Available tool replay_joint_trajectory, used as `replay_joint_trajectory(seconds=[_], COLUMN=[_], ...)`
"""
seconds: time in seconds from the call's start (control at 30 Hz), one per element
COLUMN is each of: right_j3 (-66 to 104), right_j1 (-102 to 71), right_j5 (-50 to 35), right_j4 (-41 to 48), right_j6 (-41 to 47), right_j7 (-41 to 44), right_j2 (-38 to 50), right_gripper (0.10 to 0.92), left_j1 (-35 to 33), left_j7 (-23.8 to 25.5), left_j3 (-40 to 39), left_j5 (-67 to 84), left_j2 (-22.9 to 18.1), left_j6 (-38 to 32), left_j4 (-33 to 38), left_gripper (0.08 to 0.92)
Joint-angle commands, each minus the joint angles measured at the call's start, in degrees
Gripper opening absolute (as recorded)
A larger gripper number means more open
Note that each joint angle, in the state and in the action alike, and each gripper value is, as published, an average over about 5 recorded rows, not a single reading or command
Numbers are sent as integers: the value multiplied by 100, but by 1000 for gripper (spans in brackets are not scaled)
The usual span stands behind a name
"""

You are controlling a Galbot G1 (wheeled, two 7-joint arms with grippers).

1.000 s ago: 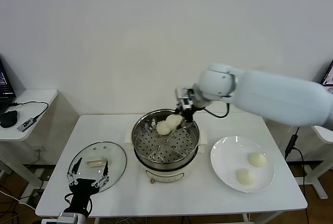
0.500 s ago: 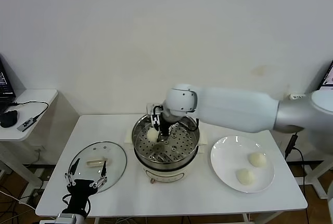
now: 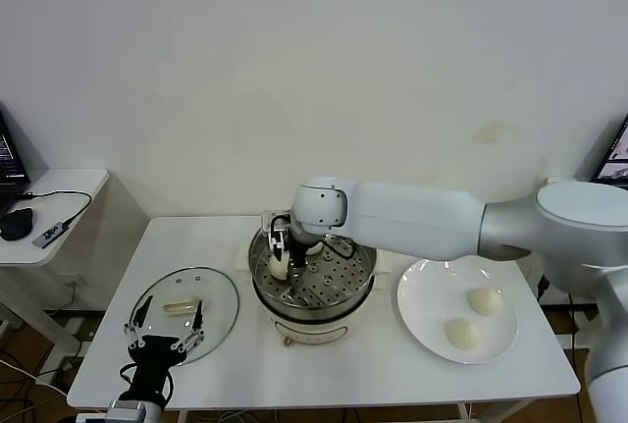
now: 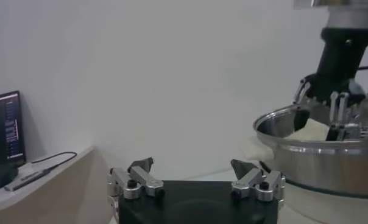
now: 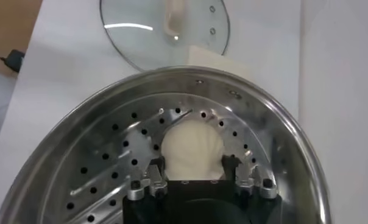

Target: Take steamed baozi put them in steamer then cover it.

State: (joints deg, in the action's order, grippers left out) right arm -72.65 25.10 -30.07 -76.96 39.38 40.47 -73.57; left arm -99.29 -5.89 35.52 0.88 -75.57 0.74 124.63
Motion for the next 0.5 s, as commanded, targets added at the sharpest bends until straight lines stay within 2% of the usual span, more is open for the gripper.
replay_joint_trajectory(seconds=[0.03, 0.13, 0.3, 0.5], right_j3=[53, 94, 108, -26], right_j1=[338, 720, 1254, 1571], right_j5=[123, 258, 554, 988], right_j4=[-168, -370, -798, -1455], right_j6=[-123, -414, -953, -1469], right_j7=[546, 1107, 1796, 2199], right_j2=[202, 540, 1267, 2303], right_gripper=[769, 813, 822, 823], left_j1=[-4, -13, -16, 0], left_j7=[1, -1, -1, 2], left_j3=[6, 13, -9, -59], left_j5=[1, 4, -2, -25], left_j2=[7, 15, 18, 28], left_j6=[2, 2, 2, 6], left_j4=[7, 14, 33, 47], left_gripper=[823, 823, 823, 823])
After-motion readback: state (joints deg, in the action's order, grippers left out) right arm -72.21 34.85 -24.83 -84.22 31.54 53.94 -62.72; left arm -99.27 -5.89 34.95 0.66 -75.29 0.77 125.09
